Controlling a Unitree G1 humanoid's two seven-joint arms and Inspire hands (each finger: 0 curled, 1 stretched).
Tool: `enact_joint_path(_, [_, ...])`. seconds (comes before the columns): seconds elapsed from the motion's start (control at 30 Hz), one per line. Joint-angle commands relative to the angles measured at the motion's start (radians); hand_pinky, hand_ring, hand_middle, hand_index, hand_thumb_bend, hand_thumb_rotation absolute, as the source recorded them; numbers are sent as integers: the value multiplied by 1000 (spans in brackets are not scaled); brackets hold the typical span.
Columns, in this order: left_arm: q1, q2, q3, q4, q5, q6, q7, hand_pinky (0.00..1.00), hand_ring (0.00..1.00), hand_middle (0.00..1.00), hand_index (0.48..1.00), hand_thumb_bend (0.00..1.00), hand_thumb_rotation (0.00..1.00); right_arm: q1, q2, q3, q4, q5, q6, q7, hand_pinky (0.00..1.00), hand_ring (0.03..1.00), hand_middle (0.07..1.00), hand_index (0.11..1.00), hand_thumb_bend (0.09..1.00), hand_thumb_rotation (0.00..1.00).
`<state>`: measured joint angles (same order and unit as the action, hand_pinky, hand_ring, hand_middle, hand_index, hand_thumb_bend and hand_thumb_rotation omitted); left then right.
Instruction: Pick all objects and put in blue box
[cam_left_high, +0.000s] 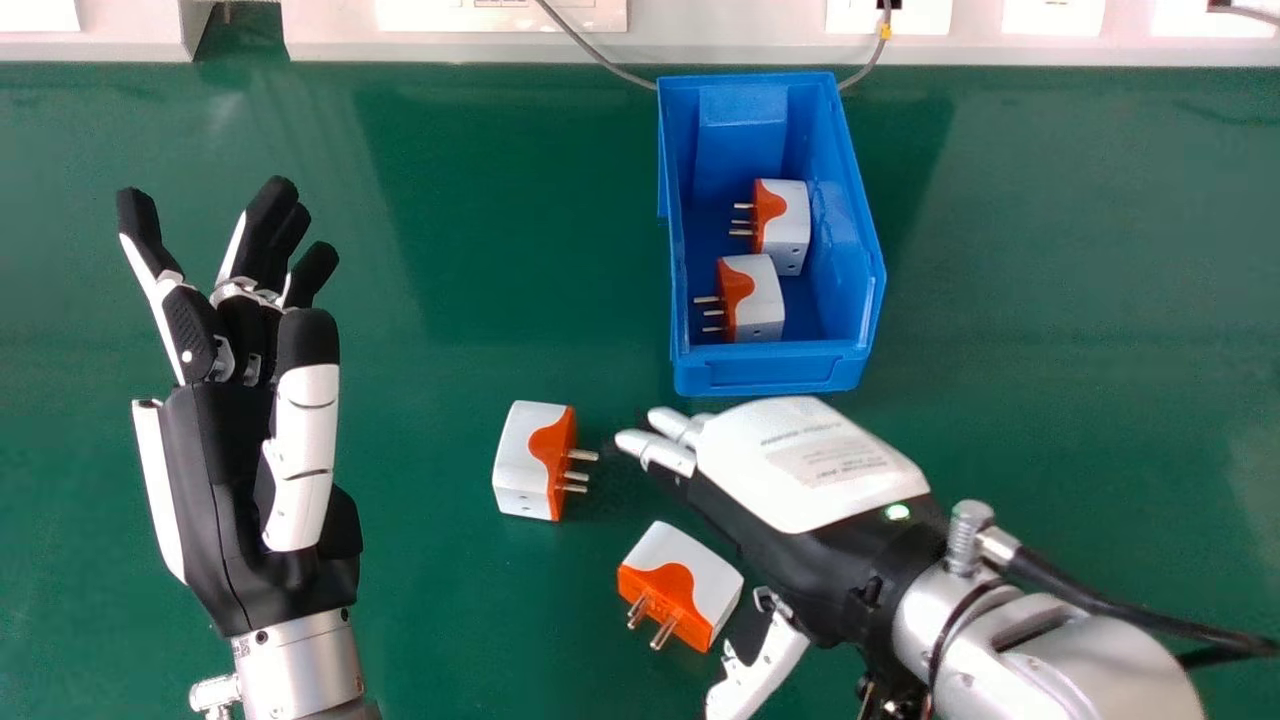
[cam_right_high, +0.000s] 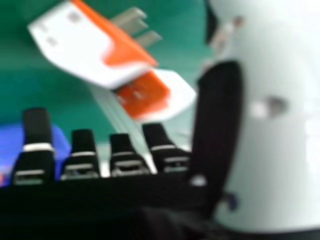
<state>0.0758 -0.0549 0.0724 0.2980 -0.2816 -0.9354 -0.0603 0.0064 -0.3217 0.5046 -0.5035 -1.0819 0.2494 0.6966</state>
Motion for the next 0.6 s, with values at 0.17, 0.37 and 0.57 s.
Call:
enact_joint_path(0.17, [5,-53,-7,-20,4,-8,-2,859,886,864,865,705,598,-93,27,8,172,72,-63,-68,725,923,957,887,788,158])
enact_joint_path(0.37, [-2,-54,-1,-18,12,-12,5,864,883,862,868,703,599,-133,31,13,257,104,-88,-116,622,809,895,804,767,55])
enact_joint_path(0.57, [-13,-56,-2,-12,11,-13,7,860,885,869,865,706,596,-157,39,23,400,108,-140,-288,441,609,729,707,601,5])
